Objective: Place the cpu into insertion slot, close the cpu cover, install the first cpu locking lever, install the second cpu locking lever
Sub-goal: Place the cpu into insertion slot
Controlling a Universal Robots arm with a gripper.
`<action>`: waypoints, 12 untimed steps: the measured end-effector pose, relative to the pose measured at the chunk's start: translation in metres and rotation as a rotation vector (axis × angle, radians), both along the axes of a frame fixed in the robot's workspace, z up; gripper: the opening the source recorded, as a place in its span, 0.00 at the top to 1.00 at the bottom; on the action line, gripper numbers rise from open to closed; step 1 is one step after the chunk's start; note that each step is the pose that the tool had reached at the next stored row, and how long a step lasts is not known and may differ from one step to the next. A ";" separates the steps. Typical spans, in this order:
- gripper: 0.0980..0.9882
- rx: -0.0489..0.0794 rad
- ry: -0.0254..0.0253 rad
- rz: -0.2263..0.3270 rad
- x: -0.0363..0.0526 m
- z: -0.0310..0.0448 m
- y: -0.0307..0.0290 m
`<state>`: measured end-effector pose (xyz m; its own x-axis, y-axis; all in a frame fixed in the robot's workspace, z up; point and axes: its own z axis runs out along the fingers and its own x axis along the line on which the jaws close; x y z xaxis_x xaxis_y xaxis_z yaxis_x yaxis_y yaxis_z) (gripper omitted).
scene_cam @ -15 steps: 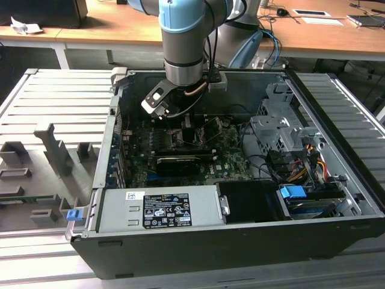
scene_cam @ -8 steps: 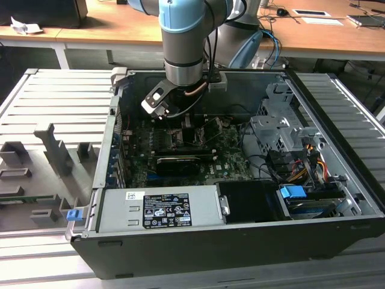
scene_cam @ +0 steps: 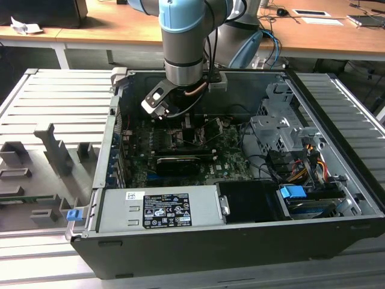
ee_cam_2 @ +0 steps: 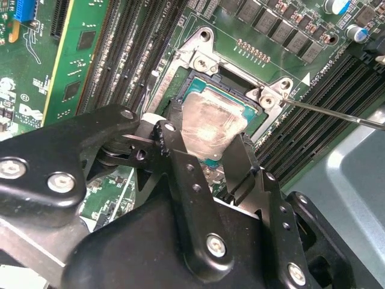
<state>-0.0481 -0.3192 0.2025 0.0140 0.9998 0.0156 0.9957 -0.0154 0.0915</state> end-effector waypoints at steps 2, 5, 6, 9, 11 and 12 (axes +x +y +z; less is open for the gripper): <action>0.54 0.000 0.0000 0.000 0.0000 0.0000 0.0000; 0.54 0.000 -0.0001 0.000 0.0000 0.0002 0.0000; 0.54 0.000 -0.0003 0.000 0.0000 0.0006 0.0000; 0.54 0.000 0.0000 0.000 0.0000 0.0013 0.0000; 0.54 -0.001 0.0002 0.000 0.0000 0.0009 -0.0001; 0.54 0.000 0.0002 0.000 0.0000 0.0007 -0.0001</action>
